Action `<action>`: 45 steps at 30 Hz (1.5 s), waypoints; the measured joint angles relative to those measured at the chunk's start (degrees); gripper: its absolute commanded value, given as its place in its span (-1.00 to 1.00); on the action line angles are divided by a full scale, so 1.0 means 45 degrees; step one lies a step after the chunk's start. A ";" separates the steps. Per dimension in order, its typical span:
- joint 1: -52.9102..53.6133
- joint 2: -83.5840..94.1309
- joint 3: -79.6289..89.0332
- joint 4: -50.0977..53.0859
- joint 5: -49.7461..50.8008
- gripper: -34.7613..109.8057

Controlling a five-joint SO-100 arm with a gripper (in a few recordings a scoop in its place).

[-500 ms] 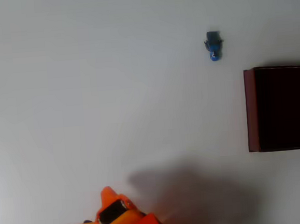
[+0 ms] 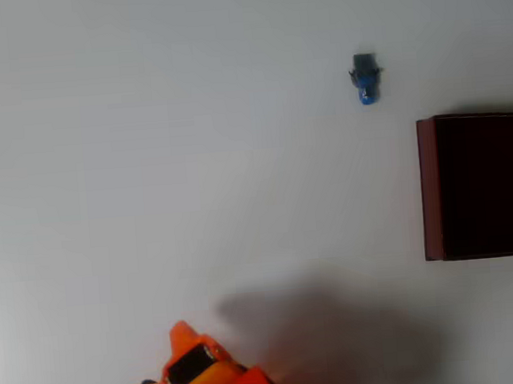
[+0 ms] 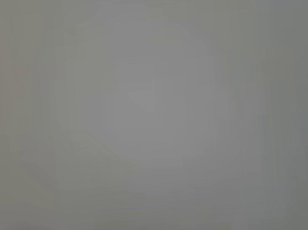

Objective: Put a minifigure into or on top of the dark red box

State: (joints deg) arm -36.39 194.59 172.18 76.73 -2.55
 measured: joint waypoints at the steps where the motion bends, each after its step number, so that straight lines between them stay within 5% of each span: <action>1: 0.0000 0.0000 0.0000 0.0000 0.0000 -0.52; 16: 0.0000 0.0000 0.0254 -0.0508 0.0547 -0.40; 23: 0.1855 -0.0566 0.0527 -0.2246 0.7383 -0.47; 29: 0.5078 -0.0527 -0.1543 0.1152 1.1836 -0.34; 33: 0.7500 -0.1660 -0.2578 0.1426 1.4180 -0.29; 45: 0.9258 -1.5566 -1.0039 0.0684 1.7930 -0.27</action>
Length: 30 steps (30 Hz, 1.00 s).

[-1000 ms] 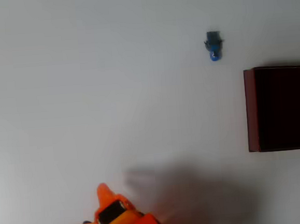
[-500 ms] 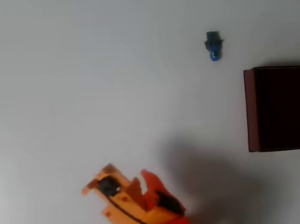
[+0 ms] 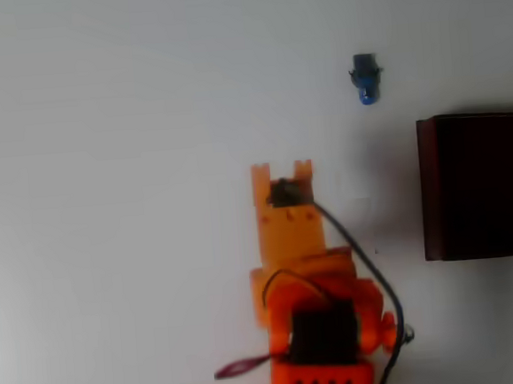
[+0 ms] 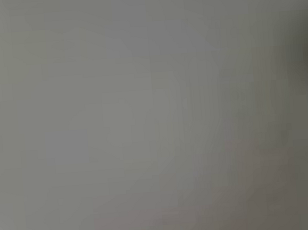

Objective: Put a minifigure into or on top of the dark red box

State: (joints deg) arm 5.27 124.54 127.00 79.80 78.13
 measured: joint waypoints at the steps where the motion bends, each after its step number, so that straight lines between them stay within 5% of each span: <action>1: 0.0117 -0.0762 -0.0527 0.0000 0.0156 -0.27; 16: 0.1348 -0.9941 -0.9219 0.0820 0.0039 -0.25; 30: 0.2168 -1.4023 -1.4473 0.1738 -0.1152 -0.23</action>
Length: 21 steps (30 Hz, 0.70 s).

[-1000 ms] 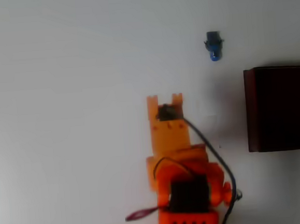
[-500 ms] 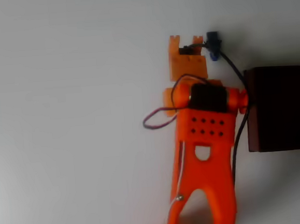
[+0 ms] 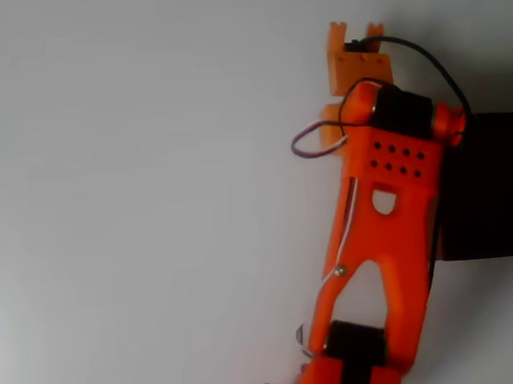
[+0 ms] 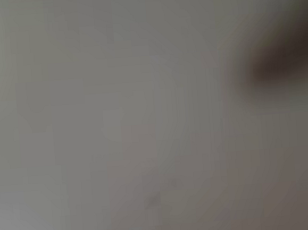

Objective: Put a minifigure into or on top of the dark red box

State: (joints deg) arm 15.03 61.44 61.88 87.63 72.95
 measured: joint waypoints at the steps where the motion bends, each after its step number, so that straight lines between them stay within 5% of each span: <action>1: -0.0020 -0.0332 -0.0527 0.0156 -0.0059 -0.23; 21: -0.0098 -0.5645 -0.7461 0.2051 -0.1172 -0.23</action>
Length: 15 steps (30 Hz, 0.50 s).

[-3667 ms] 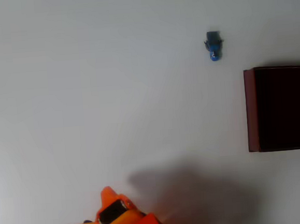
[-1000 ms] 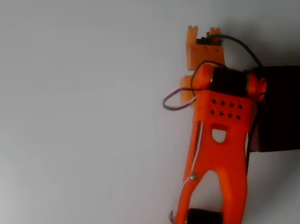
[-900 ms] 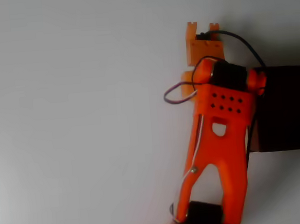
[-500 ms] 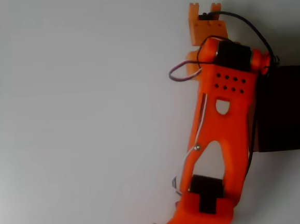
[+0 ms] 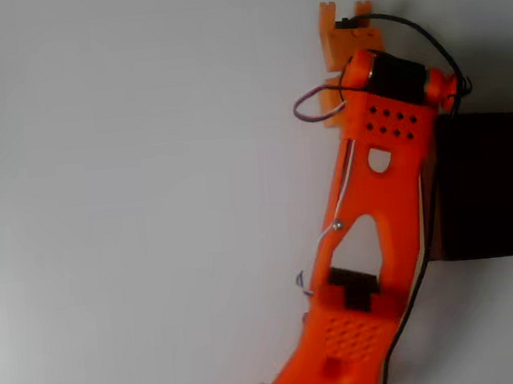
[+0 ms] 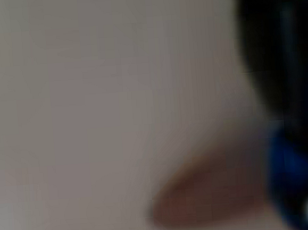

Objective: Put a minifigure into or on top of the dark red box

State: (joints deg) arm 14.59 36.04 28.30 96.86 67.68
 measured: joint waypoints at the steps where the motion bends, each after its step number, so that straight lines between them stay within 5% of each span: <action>1: 0.0000 -0.0684 -0.1094 0.0547 -0.0039 -0.22; 4: -0.0020 -0.2305 -0.4141 0.1230 -0.0059 -0.23; 15: 0.0039 -0.3398 -0.5977 0.1445 -0.0273 -0.23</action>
State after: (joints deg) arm 14.77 20.74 1.41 103.36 66.45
